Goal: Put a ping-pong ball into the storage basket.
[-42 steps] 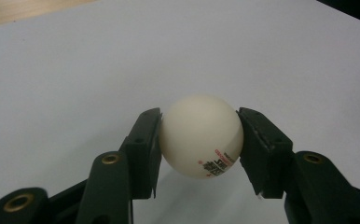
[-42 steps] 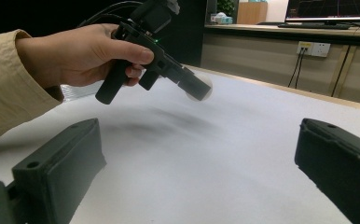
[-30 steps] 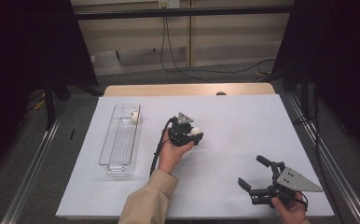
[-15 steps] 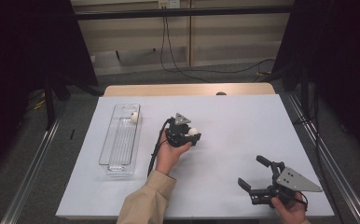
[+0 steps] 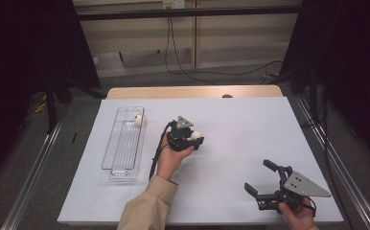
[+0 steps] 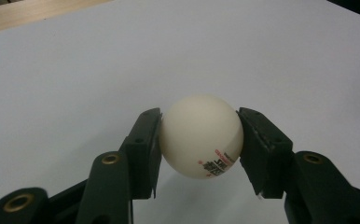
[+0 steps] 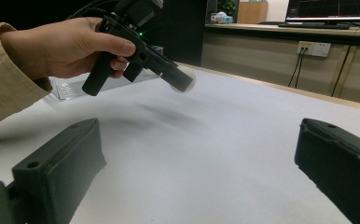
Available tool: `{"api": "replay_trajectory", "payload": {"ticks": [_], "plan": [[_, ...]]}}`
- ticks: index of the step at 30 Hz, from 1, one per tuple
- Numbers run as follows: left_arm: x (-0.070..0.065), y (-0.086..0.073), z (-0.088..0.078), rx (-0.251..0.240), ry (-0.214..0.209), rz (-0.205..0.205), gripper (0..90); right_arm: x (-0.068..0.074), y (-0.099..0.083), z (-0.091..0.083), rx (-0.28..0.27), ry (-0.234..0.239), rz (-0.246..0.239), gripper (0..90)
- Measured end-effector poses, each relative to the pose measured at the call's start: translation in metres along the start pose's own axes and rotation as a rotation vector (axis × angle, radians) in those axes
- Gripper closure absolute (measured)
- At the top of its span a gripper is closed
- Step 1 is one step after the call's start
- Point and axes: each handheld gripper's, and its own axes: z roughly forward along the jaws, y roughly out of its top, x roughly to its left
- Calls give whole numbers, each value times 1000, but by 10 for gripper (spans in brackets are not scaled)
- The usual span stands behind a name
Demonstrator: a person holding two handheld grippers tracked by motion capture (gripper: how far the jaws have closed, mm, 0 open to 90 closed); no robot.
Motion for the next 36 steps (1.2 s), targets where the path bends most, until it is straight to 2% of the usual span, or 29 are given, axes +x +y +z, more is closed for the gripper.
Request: {"api": "replay_trajectory", "payload": {"ticks": [36], "plan": [[15, -6, -18, -30, 11, -54, 512, 0, 0, 0, 0, 0, -4, 5]]}}
